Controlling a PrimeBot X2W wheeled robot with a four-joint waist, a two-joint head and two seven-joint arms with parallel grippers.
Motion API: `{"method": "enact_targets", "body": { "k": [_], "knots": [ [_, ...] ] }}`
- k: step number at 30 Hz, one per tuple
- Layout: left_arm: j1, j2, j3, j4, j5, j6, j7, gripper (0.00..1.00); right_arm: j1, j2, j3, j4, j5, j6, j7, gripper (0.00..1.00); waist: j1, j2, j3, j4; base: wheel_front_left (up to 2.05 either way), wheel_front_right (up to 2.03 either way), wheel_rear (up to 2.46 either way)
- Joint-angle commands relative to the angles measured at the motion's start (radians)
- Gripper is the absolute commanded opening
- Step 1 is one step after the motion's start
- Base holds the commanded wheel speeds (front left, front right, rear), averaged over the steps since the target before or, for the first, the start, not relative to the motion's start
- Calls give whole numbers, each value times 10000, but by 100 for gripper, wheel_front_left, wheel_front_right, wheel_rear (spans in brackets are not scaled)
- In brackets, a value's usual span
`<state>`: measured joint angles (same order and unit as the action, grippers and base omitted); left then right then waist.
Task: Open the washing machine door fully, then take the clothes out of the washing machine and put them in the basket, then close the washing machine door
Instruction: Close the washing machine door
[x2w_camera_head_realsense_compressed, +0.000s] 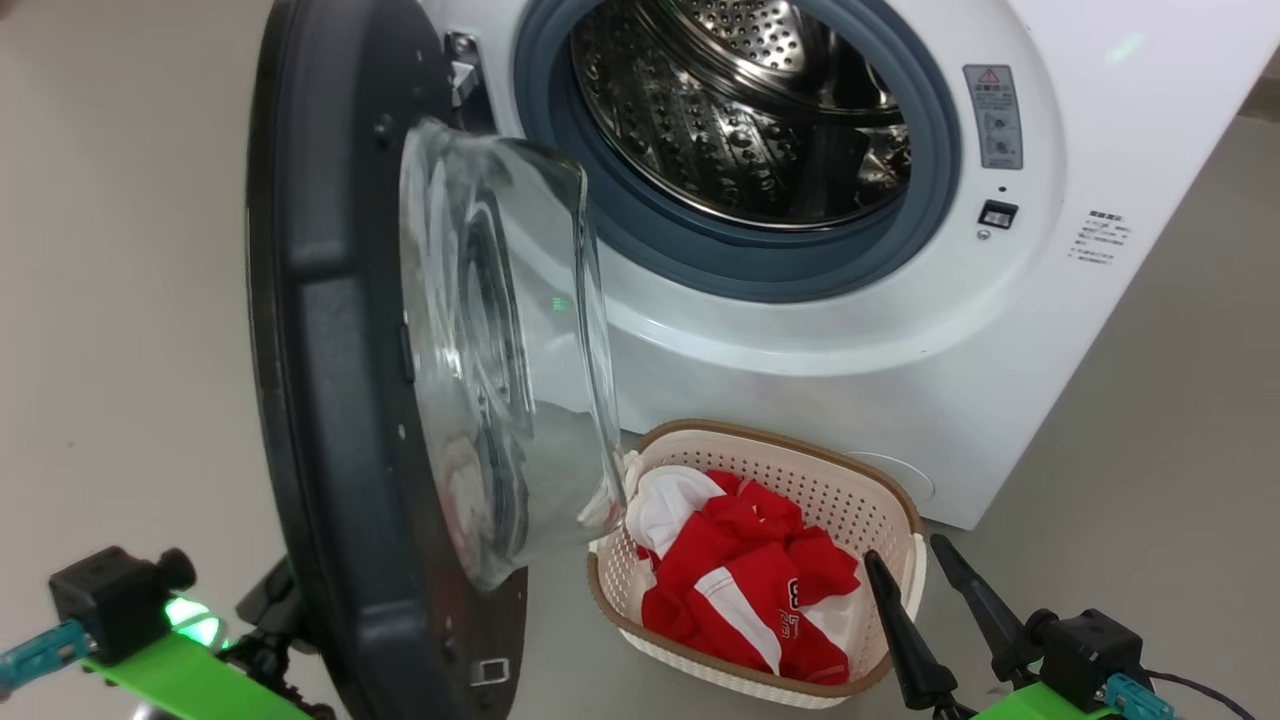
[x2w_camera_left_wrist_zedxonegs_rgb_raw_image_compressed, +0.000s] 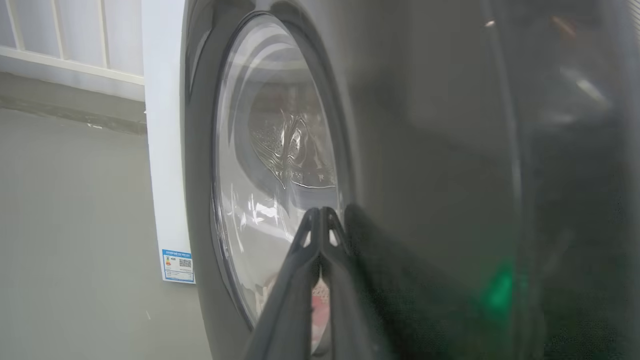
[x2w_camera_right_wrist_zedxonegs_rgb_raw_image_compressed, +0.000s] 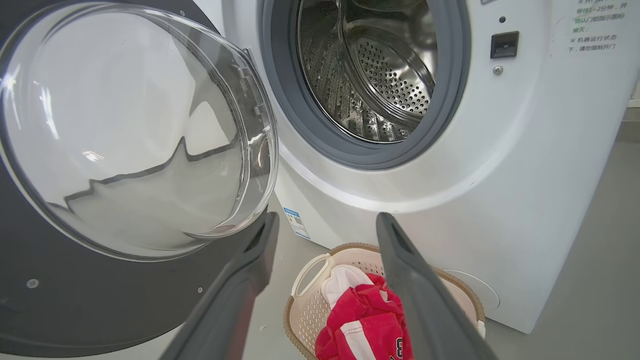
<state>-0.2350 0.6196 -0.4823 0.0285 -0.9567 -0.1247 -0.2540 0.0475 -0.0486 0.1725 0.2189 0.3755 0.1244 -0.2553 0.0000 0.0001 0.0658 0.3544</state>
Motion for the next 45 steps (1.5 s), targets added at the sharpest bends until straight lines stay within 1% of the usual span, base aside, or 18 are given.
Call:
{"method": "enact_targets", "body": {
  "k": [1, 7, 13, 24, 34, 45],
  "knots": [
    [-602, 229, 270, -350, 127, -59, -78, 0, -444, -17, 238, -284, 35, 63, -65, 100, 0, -1, 70, -120, 0, 0, 0],
    [-1188, 20, -361, -511, 214, -59, -78, 0, -554, -17, 179, -355, 42, 63, -65, 100, 0, -1, 290, -430, 0, 0, 0],
    [-1786, -318, -878, -527, 327, -59, -78, 0, -676, -17, 97, -408, 55, 63, -65, 100, 0, -1, 510, -813, 0, 0, 0],
    [-2958, -1030, -1516, -179, 351, -59, -78, 0, -967, -16, -51, -530, 38, 63, -65, 100, 0, -1, 1050, -1558, 0, 0, 0],
    [-4142, -1501, -1552, 625, 377, -59, -78, 0, -1313, -16, -199, -684, 89, 63, -65, 100, 0, -1, 1669, -2311, 0, 0, 0],
    [-5362, -1794, -1510, 1557, 423, -59, -78, 0, -1611, -16, -313, -854, 220, 63, -65, 100, 0, -1, 2273, -2953, 0, 0, 0]
  ]
}}
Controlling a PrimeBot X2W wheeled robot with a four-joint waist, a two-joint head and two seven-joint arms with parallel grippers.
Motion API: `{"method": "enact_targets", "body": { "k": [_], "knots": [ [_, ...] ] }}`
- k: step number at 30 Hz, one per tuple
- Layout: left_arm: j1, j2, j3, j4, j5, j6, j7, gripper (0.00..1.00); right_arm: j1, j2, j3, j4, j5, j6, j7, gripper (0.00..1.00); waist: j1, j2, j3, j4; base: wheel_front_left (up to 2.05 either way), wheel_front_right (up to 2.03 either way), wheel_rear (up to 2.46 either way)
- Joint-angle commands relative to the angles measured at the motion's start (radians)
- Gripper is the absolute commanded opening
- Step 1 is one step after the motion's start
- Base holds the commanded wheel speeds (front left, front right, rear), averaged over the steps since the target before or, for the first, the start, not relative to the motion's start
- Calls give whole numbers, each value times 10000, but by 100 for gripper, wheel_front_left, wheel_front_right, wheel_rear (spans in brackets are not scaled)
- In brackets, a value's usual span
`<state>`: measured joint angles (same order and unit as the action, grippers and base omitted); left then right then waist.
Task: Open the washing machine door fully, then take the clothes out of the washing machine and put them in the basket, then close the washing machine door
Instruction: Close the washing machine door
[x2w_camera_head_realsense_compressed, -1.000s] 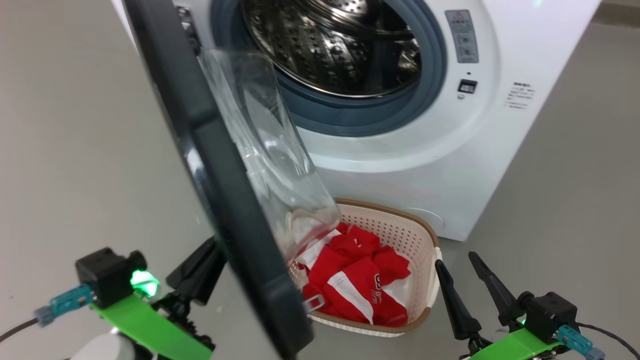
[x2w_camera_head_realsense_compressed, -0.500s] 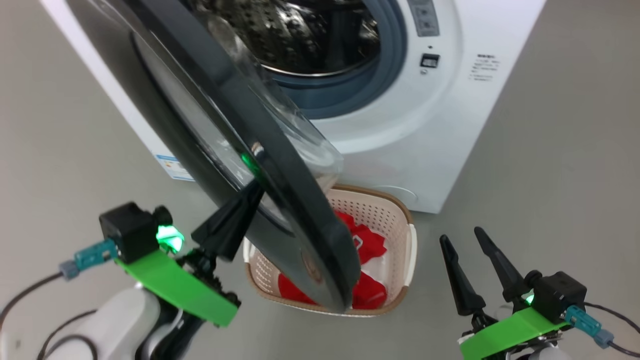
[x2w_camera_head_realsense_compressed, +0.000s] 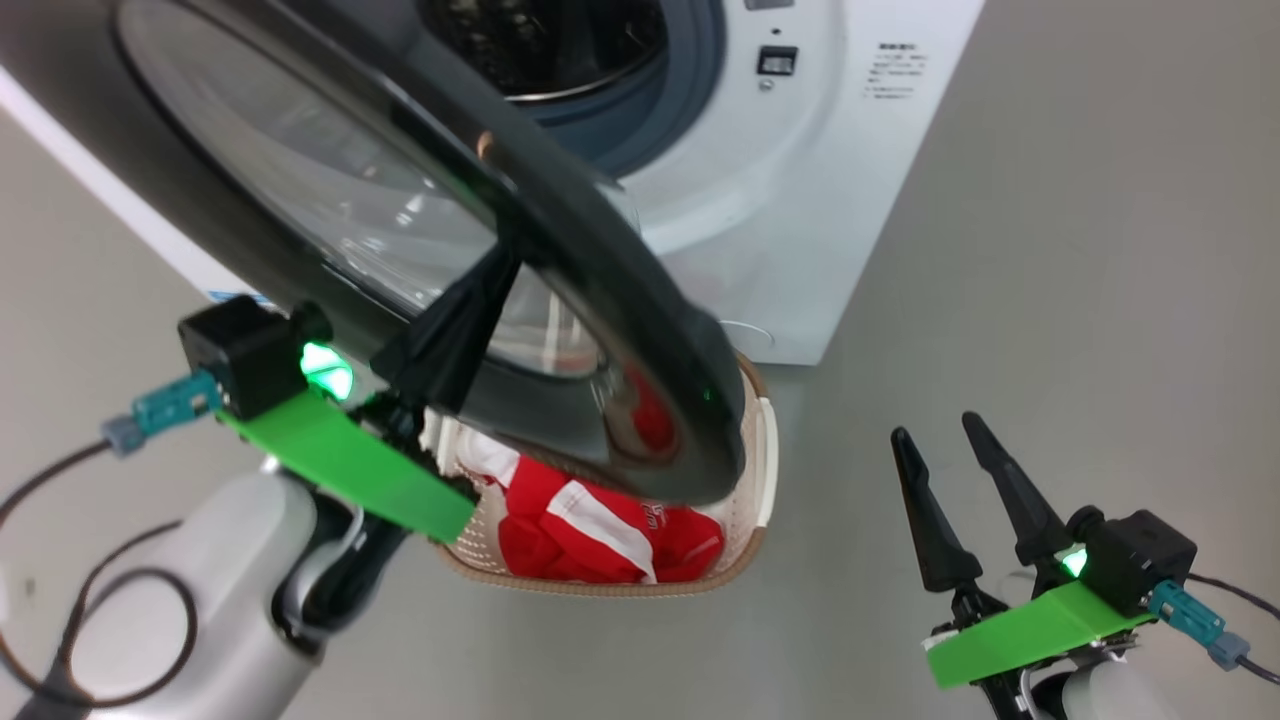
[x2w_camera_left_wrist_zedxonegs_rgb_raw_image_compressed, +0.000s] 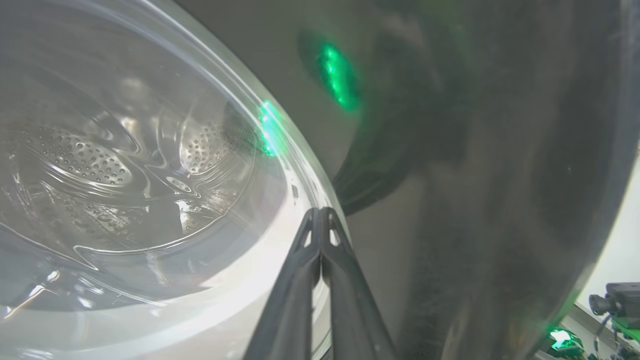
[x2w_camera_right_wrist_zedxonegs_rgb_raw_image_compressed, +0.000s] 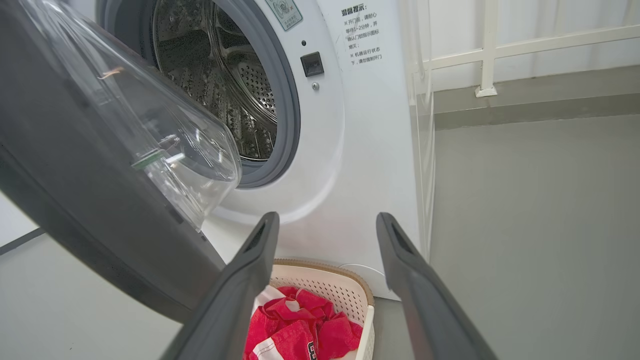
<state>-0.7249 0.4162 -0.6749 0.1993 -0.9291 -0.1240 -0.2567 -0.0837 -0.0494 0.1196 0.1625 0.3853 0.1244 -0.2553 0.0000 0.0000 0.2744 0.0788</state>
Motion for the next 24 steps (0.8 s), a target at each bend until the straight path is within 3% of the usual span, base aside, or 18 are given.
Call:
{"method": "enact_targets", "body": {
  "k": [1, 24],
  "knots": [
    [-577, 207, 424, -48, 162, -67, -51, 0, -325, -9, 219, -299, 140, 63, -65, 100, 0, 0, 227, -252, 0, 0, 0],
    [-2635, -330, 1209, 2400, 652, -67, -51, 0, -619, -9, 232, -515, 549, 63, -65, 100, 0, 0, 902, -1517, 0, 0, 0]
  ]
}}
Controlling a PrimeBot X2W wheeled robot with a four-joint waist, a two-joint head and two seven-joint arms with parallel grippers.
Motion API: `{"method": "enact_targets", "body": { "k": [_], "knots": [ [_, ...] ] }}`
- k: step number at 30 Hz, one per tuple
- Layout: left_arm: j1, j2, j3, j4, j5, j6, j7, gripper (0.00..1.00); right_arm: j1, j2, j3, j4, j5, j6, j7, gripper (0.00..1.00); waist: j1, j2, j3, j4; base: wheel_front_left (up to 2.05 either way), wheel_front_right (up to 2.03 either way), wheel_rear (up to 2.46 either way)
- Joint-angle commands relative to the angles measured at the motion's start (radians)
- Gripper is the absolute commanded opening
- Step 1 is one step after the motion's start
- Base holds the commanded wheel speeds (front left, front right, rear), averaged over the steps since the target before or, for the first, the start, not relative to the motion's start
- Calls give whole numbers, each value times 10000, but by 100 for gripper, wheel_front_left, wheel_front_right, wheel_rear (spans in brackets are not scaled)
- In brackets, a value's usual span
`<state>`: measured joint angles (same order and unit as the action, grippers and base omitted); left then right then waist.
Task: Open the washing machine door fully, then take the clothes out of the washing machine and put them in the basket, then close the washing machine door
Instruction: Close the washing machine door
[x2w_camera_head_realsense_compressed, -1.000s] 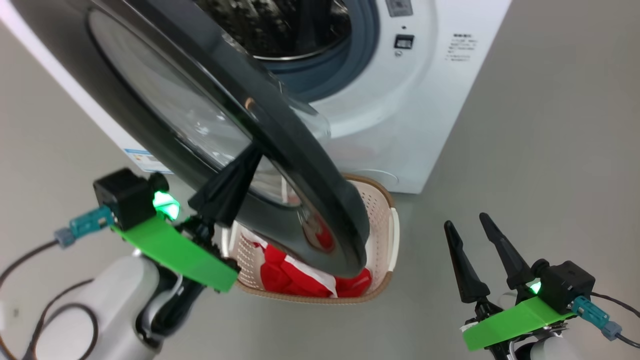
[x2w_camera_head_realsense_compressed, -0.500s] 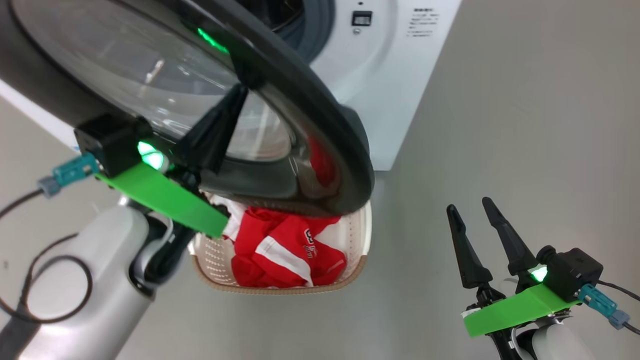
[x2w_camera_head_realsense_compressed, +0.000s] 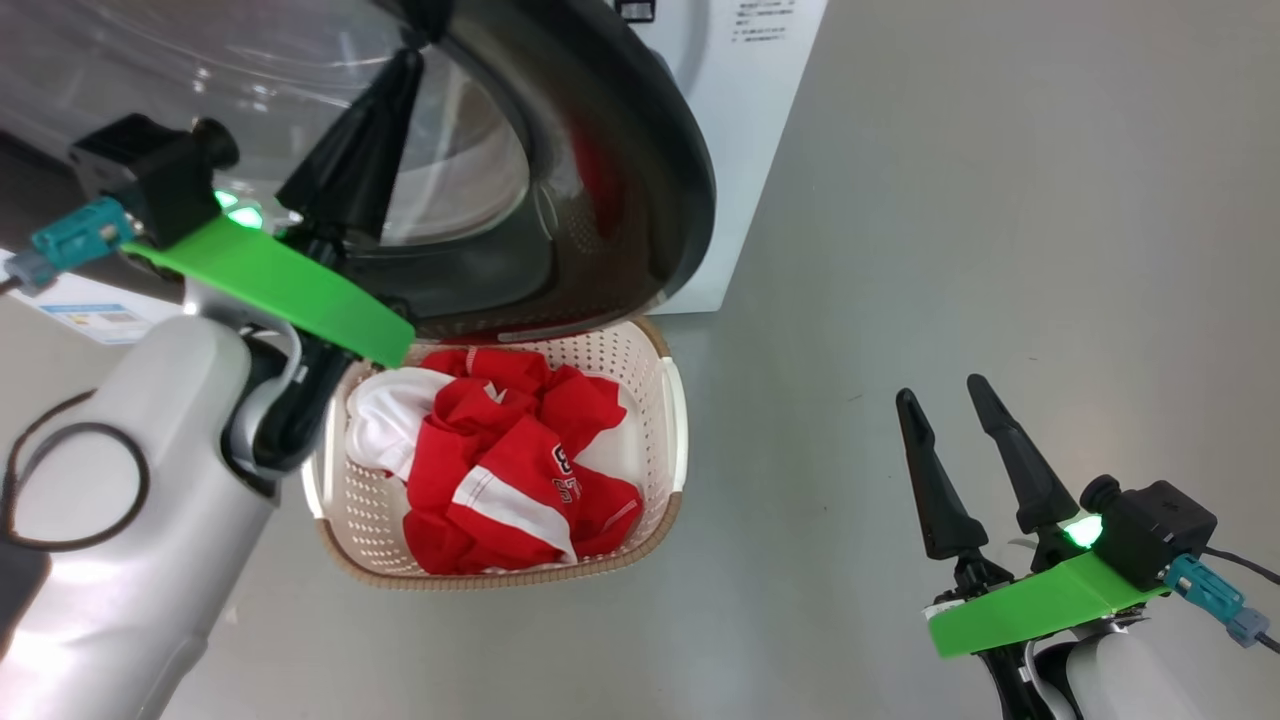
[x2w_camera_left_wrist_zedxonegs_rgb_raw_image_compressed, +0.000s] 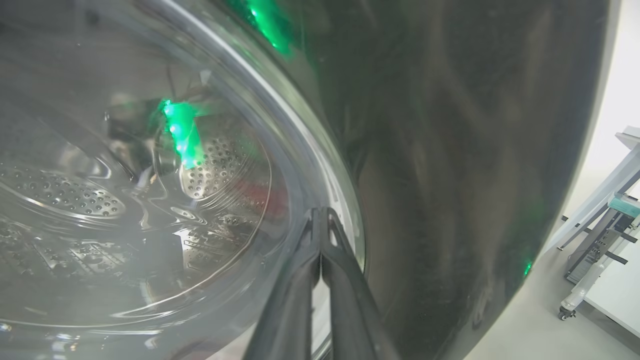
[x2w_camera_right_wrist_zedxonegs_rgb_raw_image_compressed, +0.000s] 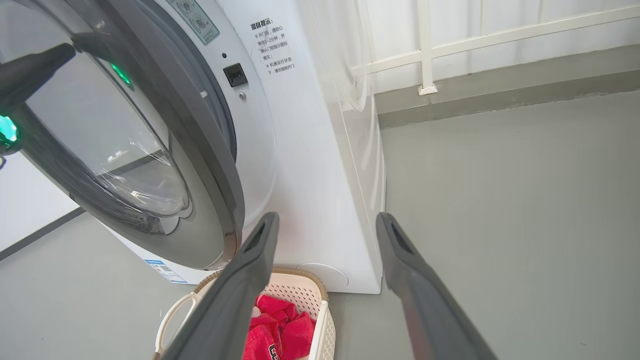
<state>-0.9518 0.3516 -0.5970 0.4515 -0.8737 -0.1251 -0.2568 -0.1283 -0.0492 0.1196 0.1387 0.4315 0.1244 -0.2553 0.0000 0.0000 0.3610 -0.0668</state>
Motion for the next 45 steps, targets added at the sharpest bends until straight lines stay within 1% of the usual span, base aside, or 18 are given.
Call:
{"method": "enact_targets", "body": {
  "k": [1, 11, 17, 21, 28, 30, 31, 32, 35, 39, 40, 42, 43, 45],
  "knots": [
    [-376, 298, 459, -85, 118, -56, -49, 0, -168, -10, 221, -283, 92, 63, -65, 100, 0, 0, 35, -73, 0, 0, 0],
    [-43, 238, 427, -9, 153, -56, -49, 0, -117, -10, 87, -263, 36, 63, -65, 100, 0, 0, -105, 112, 0, 0, 0],
    [785, 182, 563, -95, 338, -56, -49, 0, 39, -10, 34, -180, -48, 63, -65, 100, 0, 0, -470, 285, 0, 0, 0],
    [1512, 73, 859, -176, 524, -56, -49, 0, 194, -10, -19, -129, -133, 63, -65, 100, 0, 0, -748, 419, 0, 0, 0],
    [2992, -114, 1674, -349, 982, -56, -49, 0, 489, -10, -134, -48, -267, 63, -65, 100, 0, 0, -1256, 624, 0, 0, 0],
    [3438, -164, 1947, -392, 1140, -56, -49, 7, 592, -10, -173, -22, -302, 63, -65, 100, 0, 0, -1409, 675, 0, 0, 0],
    [3661, -192, 2095, -423, 1230, -56, -49, 16, 643, -10, -193, -10, -316, 63, -65, 100, 0, 0, -1482, 698, 0, 0, 0],
    [3890, -227, 2237, -452, 1307, -56, -49, 20, 695, -10, -209, 3, -330, 63, -65, 100, 0, 0, -1564, 716, 0, 0, 0],
    [4532, -294, 2593, -500, 1629, -56, -49, 36, 865, -10, -271, 33, -370, 63, -65, 100, 0, 0, -1785, 772, 0, 0, 0],
    [5293, -393, 3096, -584, 2101, -56, -49, 48, 1092, -10, -345, 47, -423, 63, -65, 100, 0, 0, -2043, 787, 0, 0, 0],
    [5488, -421, 3253, -618, 2196, -56, -49, 55, 1149, -10, -367, 46, -434, 63, -65, 100, 0, 0, -2096, 776, 0, 0, 0],
    [5897, -480, 3584, -664, 2366, -56, -49, 76, 1276, -10, -413, 46, -446, 63, -65, 100, 0, 0, -2222, 731, 0, 0, 0],
    [6104, -519, 3766, -704, 2427, -56, -49, 85, 1343, -10, -435, 48, -448, 63, -65, 100, 0, 0, -2286, 704, 0, 0, 0],
    [6519, -583, 4120, -795, 2590, -56, -49, 99, 1469, -10, -485, 42, -438, 63, -65, 100, 0, 0, -2396, 641, 0, 0, 0]
  ]
}}
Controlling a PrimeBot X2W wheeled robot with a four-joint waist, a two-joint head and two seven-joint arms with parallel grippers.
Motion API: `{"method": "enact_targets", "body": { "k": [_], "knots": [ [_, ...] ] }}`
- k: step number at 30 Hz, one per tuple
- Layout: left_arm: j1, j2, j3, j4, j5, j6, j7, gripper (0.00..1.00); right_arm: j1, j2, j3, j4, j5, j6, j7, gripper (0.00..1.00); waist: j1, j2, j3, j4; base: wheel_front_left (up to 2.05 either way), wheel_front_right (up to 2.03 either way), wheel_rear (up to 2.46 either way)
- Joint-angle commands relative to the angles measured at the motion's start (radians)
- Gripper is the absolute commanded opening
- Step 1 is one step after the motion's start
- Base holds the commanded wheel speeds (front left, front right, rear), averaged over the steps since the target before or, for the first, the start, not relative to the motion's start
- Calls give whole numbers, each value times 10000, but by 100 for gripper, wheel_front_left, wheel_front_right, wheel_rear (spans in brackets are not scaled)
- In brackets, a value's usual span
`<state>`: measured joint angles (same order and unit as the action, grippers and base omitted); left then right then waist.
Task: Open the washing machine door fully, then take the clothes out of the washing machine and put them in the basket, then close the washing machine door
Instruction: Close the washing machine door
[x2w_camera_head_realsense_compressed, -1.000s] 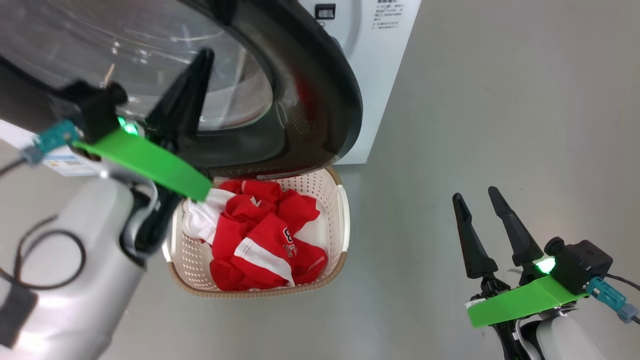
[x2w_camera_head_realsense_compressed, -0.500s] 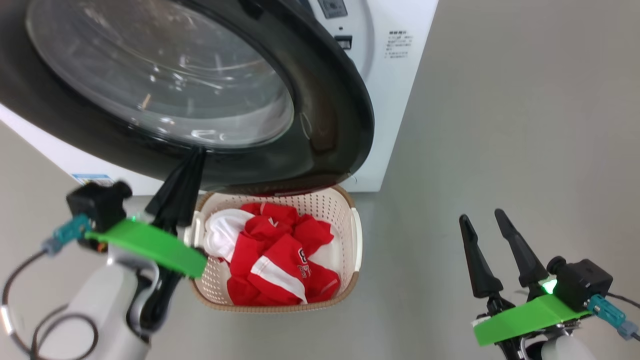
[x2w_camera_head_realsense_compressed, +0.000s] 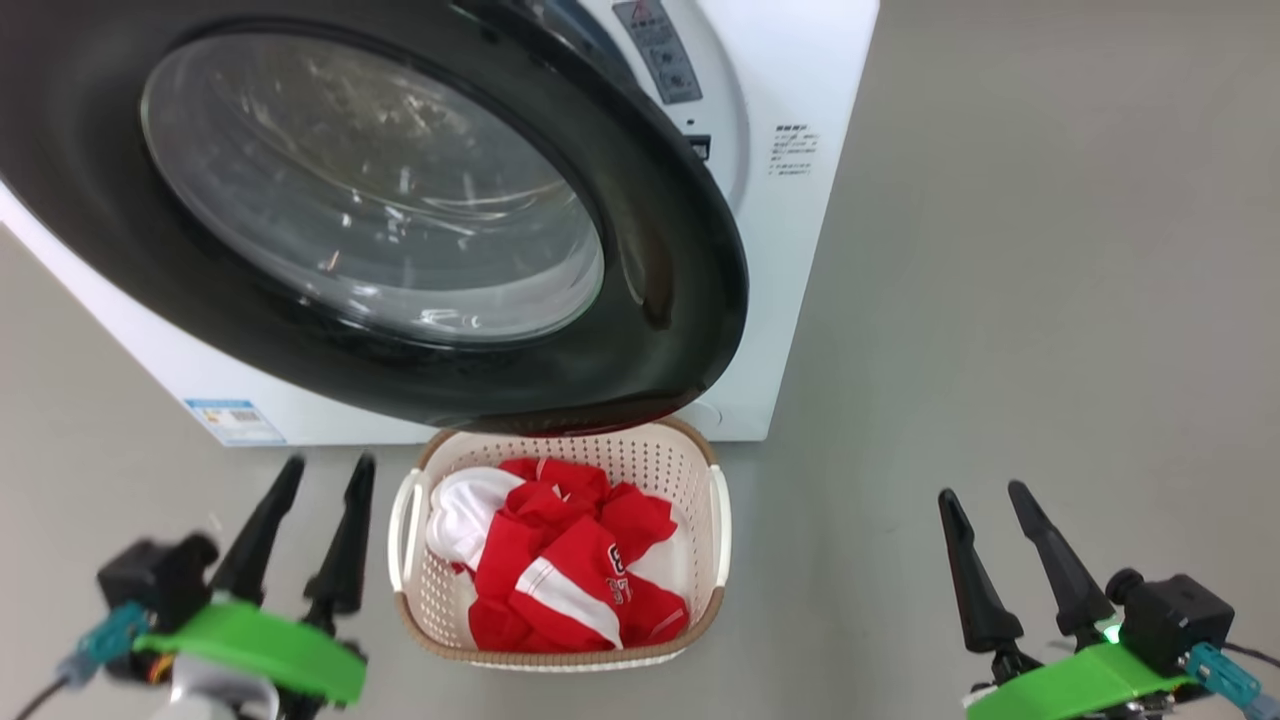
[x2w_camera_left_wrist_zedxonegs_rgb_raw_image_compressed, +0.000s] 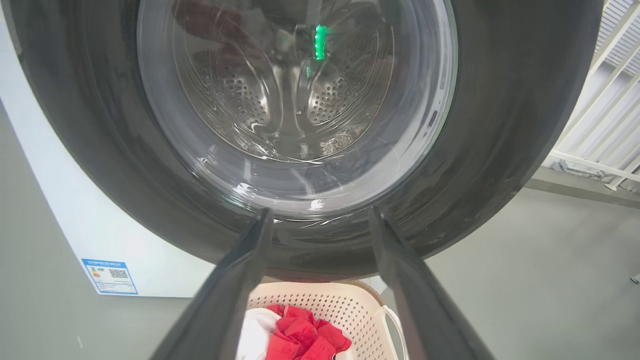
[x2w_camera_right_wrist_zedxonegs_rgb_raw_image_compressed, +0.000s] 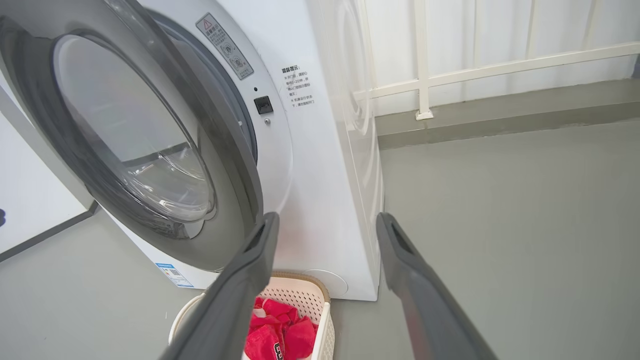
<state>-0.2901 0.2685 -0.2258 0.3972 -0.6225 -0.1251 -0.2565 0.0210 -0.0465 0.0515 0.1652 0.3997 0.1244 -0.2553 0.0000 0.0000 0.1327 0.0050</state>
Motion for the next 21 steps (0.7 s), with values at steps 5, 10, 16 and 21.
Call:
{"method": "enact_targets", "body": {
  "k": [5, 10, 16, 21],
  "knots": [
    [884, 87, 1129, -497, 515, -56, -53, 100, 304, -37, 55, -255, -96, 63, -65, 100, 0, 0, -348, -231, 0, 0, 0],
    [1496, -21, 1593, -699, 903, -56, -53, 100, 556, -37, -58, -300, -83, 63, -65, 100, 0, 0, -478, -315, 0, 0, 0],
    [2152, -225, 2378, -1078, 1413, -56, -53, 100, 817, -37, -175, -350, -86, 63, -65, 100, 0, 0, -630, -404, 0, 0, 0],
    [2798, -458, 2910, -1441, 1867, -56, -53, 100, 1040, -37, -350, -398, -83, 63, -65, 100, 0, 0, -784, -467, 0, 0, 0]
  ]
}}
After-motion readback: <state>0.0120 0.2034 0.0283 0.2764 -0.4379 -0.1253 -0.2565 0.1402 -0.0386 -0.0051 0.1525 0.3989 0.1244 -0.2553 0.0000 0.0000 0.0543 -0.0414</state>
